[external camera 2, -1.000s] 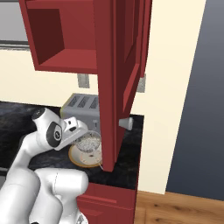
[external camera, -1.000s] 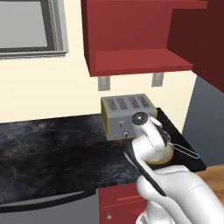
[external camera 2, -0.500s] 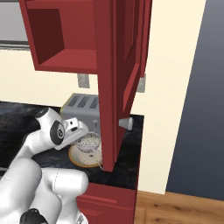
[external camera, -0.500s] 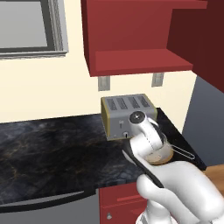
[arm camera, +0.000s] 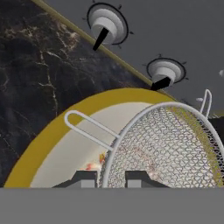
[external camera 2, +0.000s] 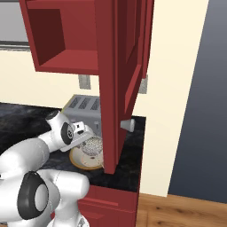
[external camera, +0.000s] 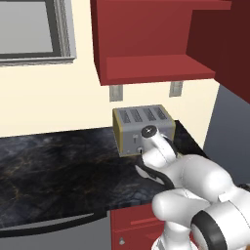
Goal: Open the cabinet and setup a tea strainer by placing it in the bowl upright.
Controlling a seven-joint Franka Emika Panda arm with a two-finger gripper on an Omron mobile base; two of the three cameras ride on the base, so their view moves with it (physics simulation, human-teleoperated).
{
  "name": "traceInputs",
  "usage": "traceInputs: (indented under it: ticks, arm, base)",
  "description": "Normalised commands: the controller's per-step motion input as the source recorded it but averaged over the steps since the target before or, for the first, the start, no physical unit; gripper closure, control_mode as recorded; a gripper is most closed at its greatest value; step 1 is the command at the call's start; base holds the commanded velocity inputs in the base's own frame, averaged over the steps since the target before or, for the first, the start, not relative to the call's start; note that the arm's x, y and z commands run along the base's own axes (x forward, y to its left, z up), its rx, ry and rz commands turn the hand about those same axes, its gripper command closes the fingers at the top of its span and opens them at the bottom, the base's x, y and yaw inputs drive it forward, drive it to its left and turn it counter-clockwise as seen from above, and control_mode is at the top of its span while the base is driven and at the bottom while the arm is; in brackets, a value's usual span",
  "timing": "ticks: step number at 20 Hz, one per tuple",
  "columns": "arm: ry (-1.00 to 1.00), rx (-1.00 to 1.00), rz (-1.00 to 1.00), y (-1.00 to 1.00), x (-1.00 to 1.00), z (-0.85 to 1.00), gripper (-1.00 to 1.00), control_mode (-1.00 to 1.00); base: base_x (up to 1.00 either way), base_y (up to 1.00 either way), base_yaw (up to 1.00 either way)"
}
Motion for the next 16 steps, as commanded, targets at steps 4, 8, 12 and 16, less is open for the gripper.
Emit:
traceInputs:
  ticks: [4, 8, 12, 16]
  arm:
    - [0.00, 0.00, 0.00, 0.00, 0.00, -0.28, 1.00, -1.00]
    - [0.00, 0.00, 0.00, 0.00, 0.00, -0.23, 1.00, -1.00]
    - [0.00, 0.01, 0.00, 0.00, 0.00, -0.12, 1.00, -1.00]
    - [0.00, 0.03, 0.00, 0.00, -0.04, -0.06, 1.00, -1.00]
  base:
    - [0.00, 0.00, 0.00]
    - [0.00, 0.00, 0.00]
    - [0.00, 0.00, 0.00]
    - [0.00, 0.00, 0.00]
